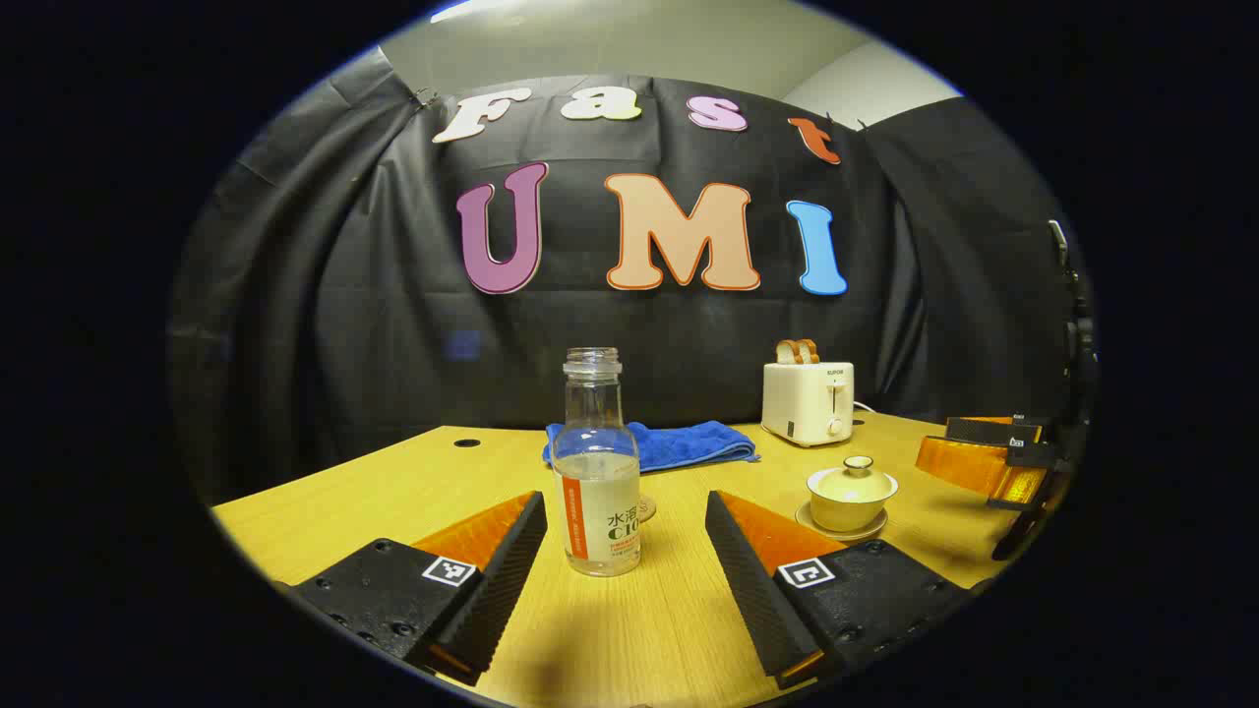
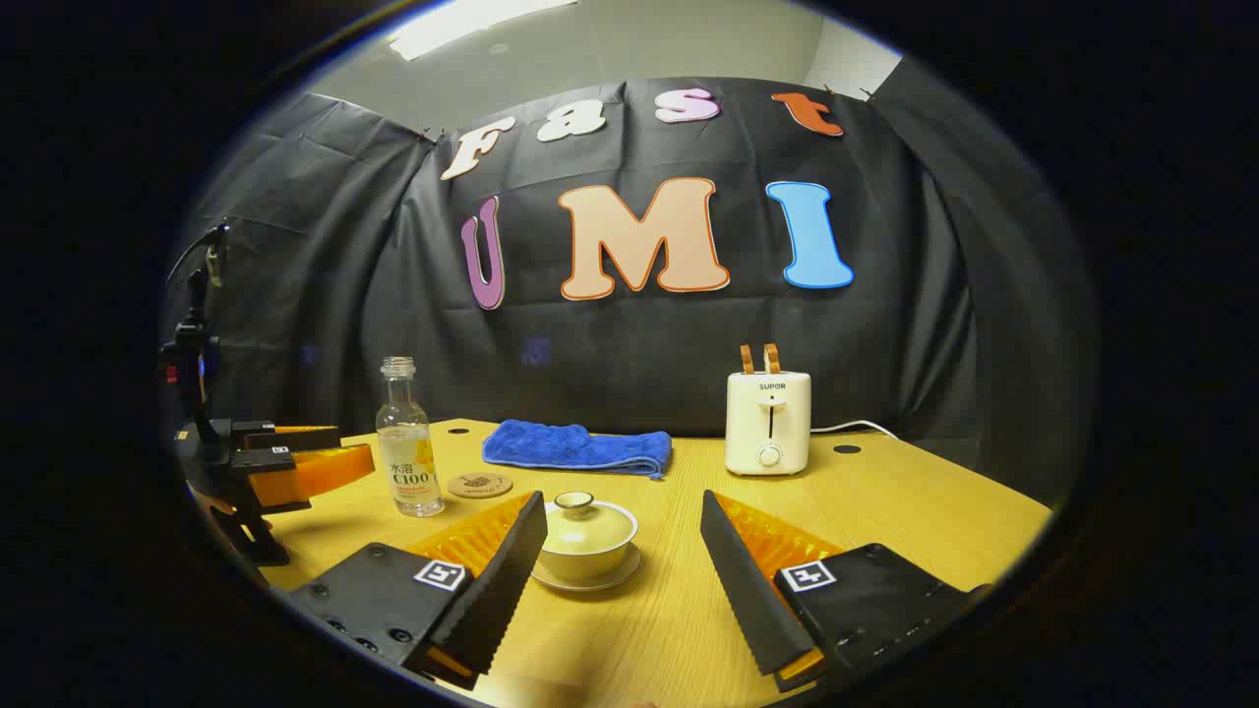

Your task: Open the teacup lid with one hand, grasp the water bottle and pour water into the teacup with the other hand; after pouring, place the water bottle on the coaster and then close the teacup lid.

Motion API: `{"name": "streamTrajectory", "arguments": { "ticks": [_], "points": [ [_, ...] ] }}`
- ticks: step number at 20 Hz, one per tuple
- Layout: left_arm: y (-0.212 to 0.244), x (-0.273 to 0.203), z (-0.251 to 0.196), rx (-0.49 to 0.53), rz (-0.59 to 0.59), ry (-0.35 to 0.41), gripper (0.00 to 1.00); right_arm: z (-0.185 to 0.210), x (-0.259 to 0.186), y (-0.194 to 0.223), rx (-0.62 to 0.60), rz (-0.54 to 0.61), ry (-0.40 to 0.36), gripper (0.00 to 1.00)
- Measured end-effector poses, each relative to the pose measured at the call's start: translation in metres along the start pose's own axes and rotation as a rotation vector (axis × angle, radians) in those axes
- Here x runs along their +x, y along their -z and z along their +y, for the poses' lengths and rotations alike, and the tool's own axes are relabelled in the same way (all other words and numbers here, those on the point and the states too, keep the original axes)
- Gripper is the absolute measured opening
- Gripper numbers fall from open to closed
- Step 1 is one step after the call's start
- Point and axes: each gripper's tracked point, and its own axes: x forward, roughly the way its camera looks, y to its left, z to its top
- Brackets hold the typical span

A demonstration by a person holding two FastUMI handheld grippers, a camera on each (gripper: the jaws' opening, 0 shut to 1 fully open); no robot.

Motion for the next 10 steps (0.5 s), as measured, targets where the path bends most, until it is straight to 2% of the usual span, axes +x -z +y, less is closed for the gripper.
{"name": "streamTrajectory", "arguments": {
  "ticks": [1,4,6,7,10],
  "points": [
    [-0.0004,-0.0002,0.0004,0.000,-0.001,0.002,0.95,0.0005,0.0002,0.0008,0.001,0.001,-0.001,0.95],
    [0.0018,0.0010,0.0007,0.000,0.000,0.017,0.95,0.0017,0.0017,0.0006,0.001,0.001,-0.006,0.95],
    [0.0028,0.0013,0.0003,0.001,0.004,0.026,0.95,0.0073,0.0008,0.0001,0.002,0.003,-0.054,0.95],
    [0.0019,0.0009,0.0005,0.001,0.003,0.029,0.95,0.0089,0.0017,-0.0002,0.003,0.005,-0.062,0.99],
    [0.0029,0.0007,0.0018,0.001,0.004,0.012,0.95,0.0083,0.0031,-0.0005,0.002,0.004,-0.061,0.99]
  ]
}}
